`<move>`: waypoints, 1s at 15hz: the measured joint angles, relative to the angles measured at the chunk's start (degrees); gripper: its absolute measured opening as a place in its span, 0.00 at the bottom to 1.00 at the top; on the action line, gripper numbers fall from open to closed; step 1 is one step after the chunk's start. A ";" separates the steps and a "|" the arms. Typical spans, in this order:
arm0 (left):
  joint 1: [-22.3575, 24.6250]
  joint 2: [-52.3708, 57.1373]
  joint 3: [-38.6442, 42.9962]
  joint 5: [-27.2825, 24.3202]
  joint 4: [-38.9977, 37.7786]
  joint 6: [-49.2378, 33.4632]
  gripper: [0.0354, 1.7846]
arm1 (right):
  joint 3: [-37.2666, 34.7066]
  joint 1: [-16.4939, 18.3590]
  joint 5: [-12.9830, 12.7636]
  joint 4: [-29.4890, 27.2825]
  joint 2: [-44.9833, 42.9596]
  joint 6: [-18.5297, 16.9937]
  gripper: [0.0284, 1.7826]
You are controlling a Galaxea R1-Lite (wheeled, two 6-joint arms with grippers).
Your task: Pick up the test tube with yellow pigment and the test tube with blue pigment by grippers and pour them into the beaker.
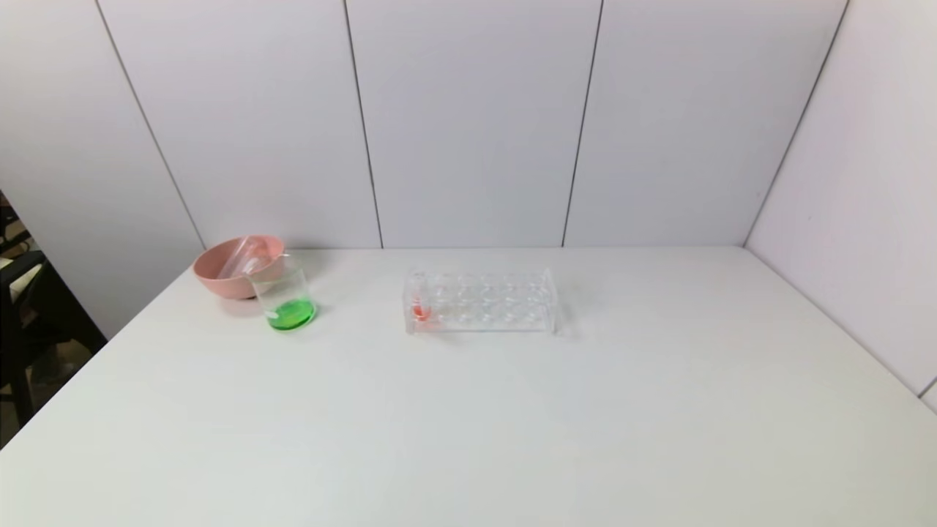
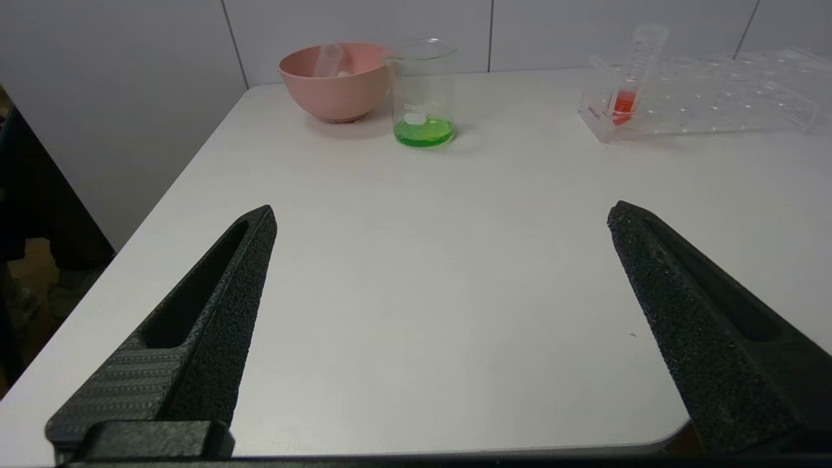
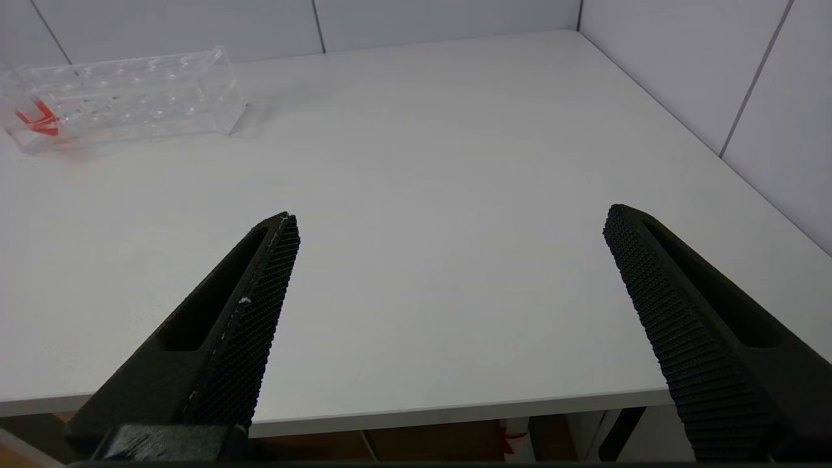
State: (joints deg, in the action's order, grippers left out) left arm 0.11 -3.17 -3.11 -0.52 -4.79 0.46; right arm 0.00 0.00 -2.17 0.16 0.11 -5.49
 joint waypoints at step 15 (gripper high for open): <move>-0.04 3.17 3.11 2.45 4.49 -5.52 1.00 | 0.00 0.00 -0.02 0.00 0.00 0.06 0.96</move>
State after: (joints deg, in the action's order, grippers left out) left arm 0.07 0.00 0.00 1.93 -0.30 -5.06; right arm 0.00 0.00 -2.19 0.16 0.11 -5.42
